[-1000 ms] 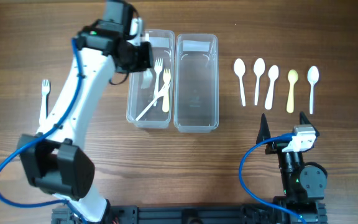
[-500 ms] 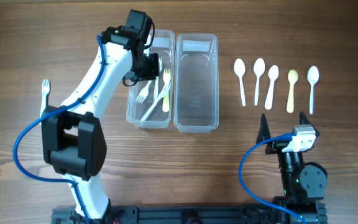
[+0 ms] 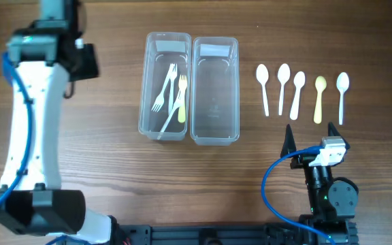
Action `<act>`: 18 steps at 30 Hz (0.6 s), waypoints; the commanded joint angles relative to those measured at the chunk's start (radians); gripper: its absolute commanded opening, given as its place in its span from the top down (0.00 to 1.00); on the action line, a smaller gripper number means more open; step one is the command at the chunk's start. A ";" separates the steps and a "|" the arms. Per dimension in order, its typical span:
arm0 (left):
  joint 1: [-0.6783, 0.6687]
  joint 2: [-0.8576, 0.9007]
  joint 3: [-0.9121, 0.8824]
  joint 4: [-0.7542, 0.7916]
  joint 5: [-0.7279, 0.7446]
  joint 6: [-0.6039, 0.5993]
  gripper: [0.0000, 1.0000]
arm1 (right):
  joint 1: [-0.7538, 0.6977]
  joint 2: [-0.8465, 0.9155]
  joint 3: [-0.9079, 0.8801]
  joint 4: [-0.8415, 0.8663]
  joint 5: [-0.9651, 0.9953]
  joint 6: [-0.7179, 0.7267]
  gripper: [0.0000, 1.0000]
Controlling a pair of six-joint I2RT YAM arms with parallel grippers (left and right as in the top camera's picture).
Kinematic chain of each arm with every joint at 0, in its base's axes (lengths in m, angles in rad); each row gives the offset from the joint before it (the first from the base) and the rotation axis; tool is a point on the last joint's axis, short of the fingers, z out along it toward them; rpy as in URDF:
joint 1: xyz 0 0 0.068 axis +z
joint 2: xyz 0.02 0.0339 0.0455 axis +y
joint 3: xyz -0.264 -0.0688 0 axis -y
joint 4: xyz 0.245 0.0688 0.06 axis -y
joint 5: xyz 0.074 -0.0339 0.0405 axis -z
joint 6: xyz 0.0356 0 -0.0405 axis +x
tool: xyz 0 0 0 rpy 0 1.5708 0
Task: Pack container
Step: 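Lower the white fork into the left container and release, then grasp the light-blue fork with the left gripper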
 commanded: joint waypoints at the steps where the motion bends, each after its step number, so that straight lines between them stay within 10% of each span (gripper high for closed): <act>1: 0.142 0.014 -0.014 0.014 -0.024 0.065 0.45 | -0.003 -0.005 -0.001 0.003 -0.016 -0.002 0.00; 18: 0.457 0.247 -0.184 0.217 0.173 0.335 0.36 | -0.003 -0.005 -0.001 0.003 -0.016 -0.002 0.00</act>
